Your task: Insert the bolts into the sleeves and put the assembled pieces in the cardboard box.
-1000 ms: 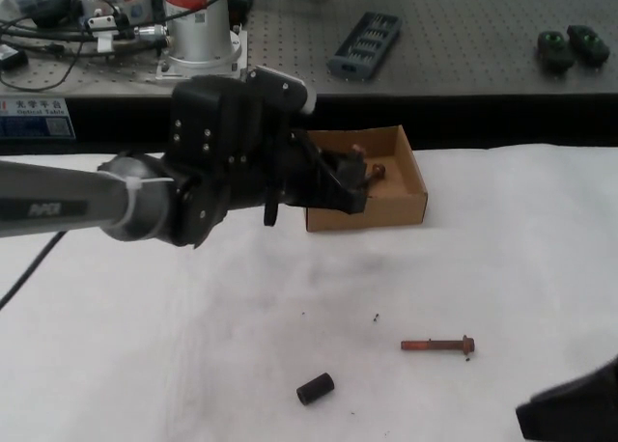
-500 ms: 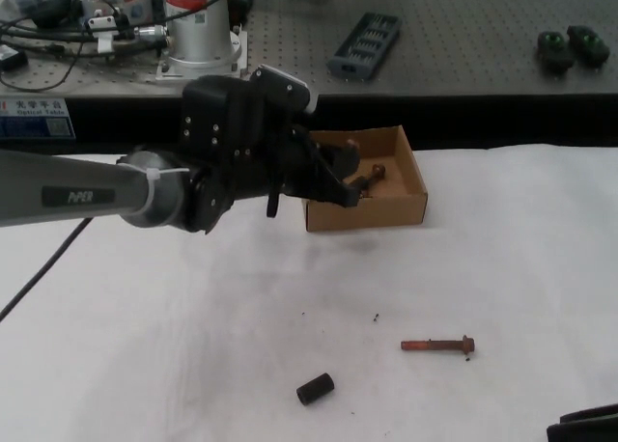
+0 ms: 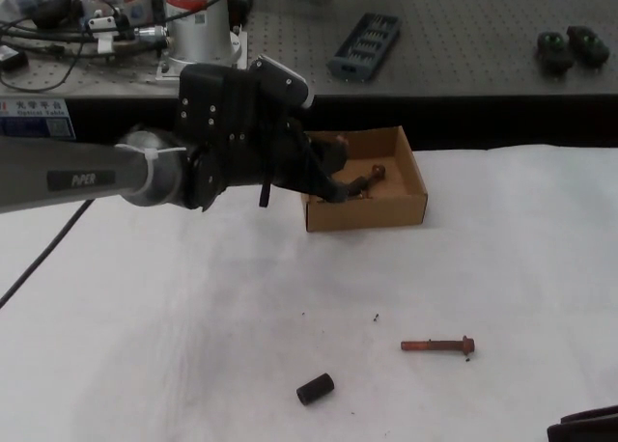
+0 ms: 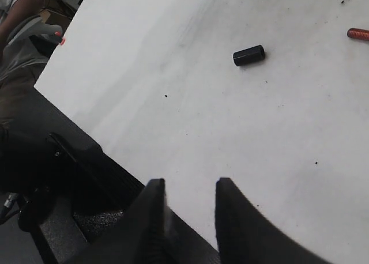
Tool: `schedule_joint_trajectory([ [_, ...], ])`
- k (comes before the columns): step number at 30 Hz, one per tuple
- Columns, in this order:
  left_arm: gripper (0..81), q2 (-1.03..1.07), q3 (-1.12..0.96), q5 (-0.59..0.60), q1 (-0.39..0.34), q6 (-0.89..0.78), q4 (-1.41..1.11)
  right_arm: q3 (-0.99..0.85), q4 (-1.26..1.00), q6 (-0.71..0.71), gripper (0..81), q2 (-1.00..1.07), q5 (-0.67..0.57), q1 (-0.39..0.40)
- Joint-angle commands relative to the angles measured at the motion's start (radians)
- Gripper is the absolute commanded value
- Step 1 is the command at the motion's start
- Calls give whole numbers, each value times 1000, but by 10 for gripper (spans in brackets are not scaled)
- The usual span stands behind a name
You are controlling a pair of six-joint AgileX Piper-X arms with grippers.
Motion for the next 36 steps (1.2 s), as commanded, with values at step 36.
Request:
schedule_joint_trajectory([
  [36,125,99,-195,-48,-14,1,6,7,-16,1,232,-7,-15,-1],
])
